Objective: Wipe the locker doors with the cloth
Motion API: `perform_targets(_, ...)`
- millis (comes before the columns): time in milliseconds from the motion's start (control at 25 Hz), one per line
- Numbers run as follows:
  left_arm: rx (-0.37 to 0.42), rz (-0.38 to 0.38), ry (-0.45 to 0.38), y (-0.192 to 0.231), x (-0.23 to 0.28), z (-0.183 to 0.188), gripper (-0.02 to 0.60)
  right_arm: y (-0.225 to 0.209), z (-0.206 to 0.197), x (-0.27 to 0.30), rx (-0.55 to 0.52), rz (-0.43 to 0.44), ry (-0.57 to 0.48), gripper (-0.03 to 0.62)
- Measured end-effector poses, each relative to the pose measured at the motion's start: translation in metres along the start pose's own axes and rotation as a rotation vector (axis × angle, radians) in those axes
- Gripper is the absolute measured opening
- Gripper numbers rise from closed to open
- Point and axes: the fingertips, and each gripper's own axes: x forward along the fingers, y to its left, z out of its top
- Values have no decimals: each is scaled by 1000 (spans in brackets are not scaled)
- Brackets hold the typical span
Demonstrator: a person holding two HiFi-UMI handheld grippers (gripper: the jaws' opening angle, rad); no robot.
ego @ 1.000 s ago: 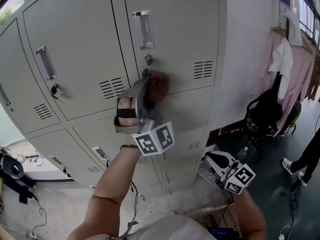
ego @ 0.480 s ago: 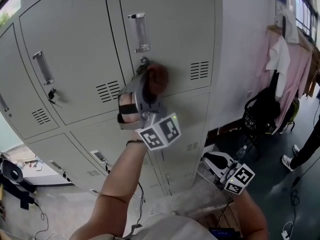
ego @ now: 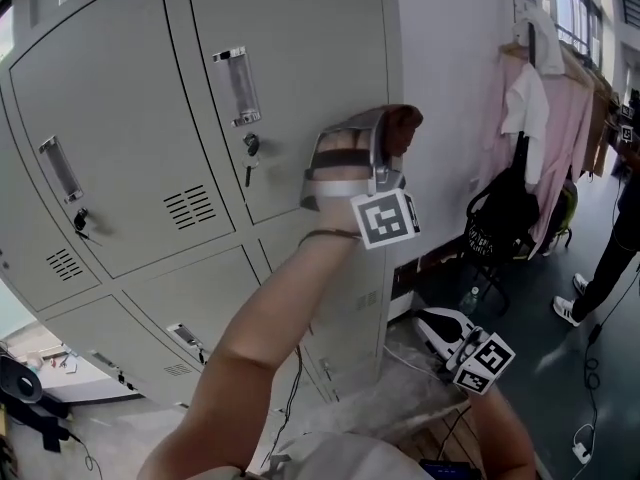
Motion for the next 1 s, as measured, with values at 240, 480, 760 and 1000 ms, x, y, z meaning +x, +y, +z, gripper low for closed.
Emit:
perform_targets(240,192,-264,-29,-16,28,34,69,-4,3,-15,4,-37,-25,18)
perform_targets(480,313,-397,90,40,3,-20,69,1,-1,-12,23,2,-37,18)
perform_targets(760,275,-277,271,154,-54,-109,69,20,-3,14,31,100,-36,18)
perform_targets(1000,205,-33,304,188,-91,-161,69,32,-5,34,12,170,-16,18)
